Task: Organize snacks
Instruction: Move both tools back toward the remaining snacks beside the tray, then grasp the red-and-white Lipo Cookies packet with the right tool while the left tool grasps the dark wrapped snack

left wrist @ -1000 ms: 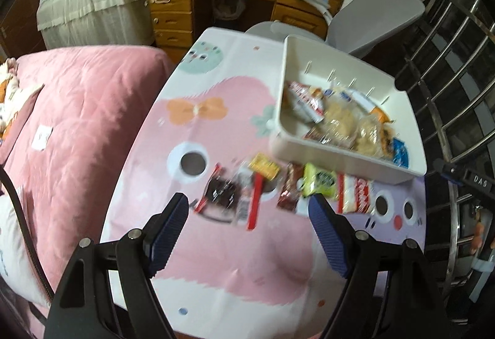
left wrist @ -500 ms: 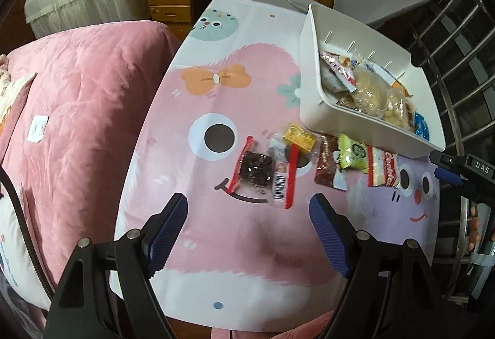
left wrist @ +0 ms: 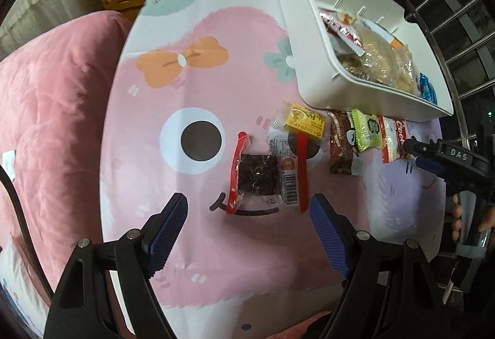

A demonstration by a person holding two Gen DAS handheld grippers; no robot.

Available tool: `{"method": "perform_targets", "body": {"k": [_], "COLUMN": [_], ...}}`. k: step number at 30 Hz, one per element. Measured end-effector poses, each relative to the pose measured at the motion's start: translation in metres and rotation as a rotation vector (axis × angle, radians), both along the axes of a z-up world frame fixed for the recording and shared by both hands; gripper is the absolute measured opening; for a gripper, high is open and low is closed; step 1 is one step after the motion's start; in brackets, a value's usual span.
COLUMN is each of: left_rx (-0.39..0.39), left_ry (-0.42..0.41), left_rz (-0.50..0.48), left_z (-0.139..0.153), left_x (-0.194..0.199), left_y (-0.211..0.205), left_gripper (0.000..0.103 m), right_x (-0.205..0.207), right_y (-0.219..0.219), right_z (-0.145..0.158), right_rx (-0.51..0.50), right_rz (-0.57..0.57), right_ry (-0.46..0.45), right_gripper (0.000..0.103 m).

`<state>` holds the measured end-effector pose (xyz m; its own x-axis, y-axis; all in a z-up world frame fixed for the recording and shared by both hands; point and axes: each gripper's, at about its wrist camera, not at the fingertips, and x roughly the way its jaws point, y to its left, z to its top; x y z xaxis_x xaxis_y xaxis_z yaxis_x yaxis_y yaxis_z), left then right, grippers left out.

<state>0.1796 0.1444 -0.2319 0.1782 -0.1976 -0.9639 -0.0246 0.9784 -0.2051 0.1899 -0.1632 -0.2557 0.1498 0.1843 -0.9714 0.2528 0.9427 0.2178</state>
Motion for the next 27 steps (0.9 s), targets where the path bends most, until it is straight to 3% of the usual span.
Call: {"method": "perform_targets", "body": {"k": [6,9,16,21,25,27], "left_rx": [-0.031,-0.042,-0.019,0.002,-0.004,0.000], "left_ry": [0.061,0.089,0.099,0.110,0.105,0.107], "left_rz": [0.003,0.015,0.026,0.020,0.020,0.019], "left_z": [-0.022,-0.032,-0.045,-0.050,-0.051,-0.053], "left_x": [0.017,0.023,0.031,0.034,0.036,0.037], "left_y": [0.001,0.001,-0.002,-0.006,-0.004,-0.004], "left_gripper": [0.080,0.080,0.079,0.070,0.055,0.054], "right_x": [0.006,0.009,0.023,0.031,0.031,0.034], "right_y": [0.017,0.024,0.037,0.034,0.035,0.038], "right_z": [-0.016,-0.019,-0.019,-0.024,-0.027,-0.027], "right_rx": [-0.097,-0.133,-0.265,-0.265,-0.270,-0.271], "right_rz": [0.027,0.045,0.119,0.143,0.168,0.180], "right_ry": [0.009,0.004,-0.022,-0.023,-0.032,-0.038], "right_gripper": [0.068,0.075,0.076,0.079,0.079,0.079]}}
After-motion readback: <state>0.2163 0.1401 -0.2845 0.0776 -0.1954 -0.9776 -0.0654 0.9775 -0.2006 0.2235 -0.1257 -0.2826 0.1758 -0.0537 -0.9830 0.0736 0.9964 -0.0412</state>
